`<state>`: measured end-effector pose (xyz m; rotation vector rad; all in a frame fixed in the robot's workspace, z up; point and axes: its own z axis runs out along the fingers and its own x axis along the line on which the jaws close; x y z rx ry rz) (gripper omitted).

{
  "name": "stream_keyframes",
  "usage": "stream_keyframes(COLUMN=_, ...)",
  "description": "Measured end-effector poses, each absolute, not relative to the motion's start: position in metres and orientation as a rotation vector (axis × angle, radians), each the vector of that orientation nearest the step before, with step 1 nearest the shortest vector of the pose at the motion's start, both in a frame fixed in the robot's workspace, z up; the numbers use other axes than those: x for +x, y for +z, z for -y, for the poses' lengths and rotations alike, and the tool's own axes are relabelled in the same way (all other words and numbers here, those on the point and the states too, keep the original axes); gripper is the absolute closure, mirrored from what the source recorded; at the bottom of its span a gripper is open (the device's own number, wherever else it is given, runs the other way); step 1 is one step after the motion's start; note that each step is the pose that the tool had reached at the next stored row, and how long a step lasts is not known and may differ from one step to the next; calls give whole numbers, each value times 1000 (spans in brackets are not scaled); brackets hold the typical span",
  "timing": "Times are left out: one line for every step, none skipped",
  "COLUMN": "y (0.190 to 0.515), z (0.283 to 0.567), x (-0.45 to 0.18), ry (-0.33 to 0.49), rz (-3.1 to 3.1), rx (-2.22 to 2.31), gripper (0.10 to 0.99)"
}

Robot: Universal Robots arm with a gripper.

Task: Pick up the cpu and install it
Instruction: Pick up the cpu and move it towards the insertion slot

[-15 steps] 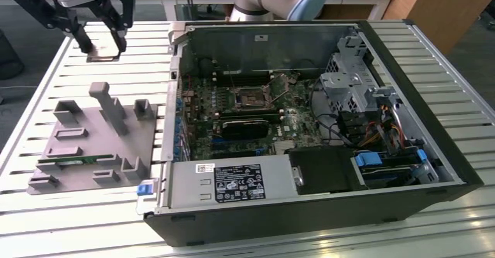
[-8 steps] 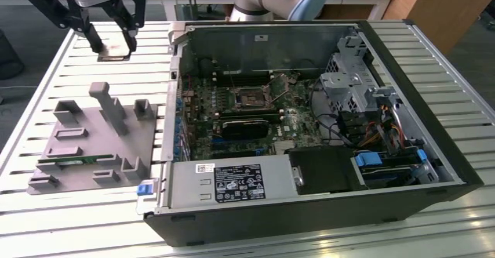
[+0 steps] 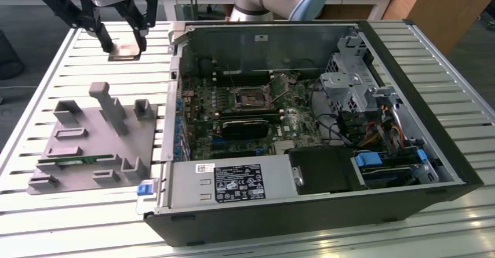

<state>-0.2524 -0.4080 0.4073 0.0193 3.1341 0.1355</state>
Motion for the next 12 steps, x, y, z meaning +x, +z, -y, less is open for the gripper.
stream_keyframes(y=407, z=408, x=-251, ry=136, rz=-3134, rx=19, gripper=557)
stream_keyframes(y=407, z=408, x=-249, ry=135, rz=-3134, rx=19, gripper=557)
stream_keyframes(y=407, z=408, x=-247, ry=136, rz=-3134, rx=19, gripper=557)
stream_keyframes(y=407, z=408, x=-245, ry=136, rz=-3134, rx=19, gripper=557)
stream_keyframes(y=407, z=408, x=-244, ry=135, rz=-3134, rx=19, gripper=557)
stream_keyframes(y=407, z=408, x=-242, ry=136, rz=-3134, rx=19, gripper=557)
stream_keyframes(y=407, z=408, x=-240, ry=135, rz=-3134, rx=19, gripper=557)
stream_keyframes(y=407, z=408, x=-238, ry=135, rz=-3134, rx=19, gripper=557)
stream_keyframes(y=407, z=408, x=-236, ry=135, rz=-3134, rx=19, gripper=557)
stream_keyframes(y=407, z=408, x=-234, ry=136, rz=-3134, rx=19, gripper=557)
stream_keyframes(y=407, z=408, x=-232, ry=136, rz=-3134, rx=19, gripper=557)
stream_keyframes(y=407, z=408, x=-230, ry=136, rz=-3134, rx=19, gripper=557)
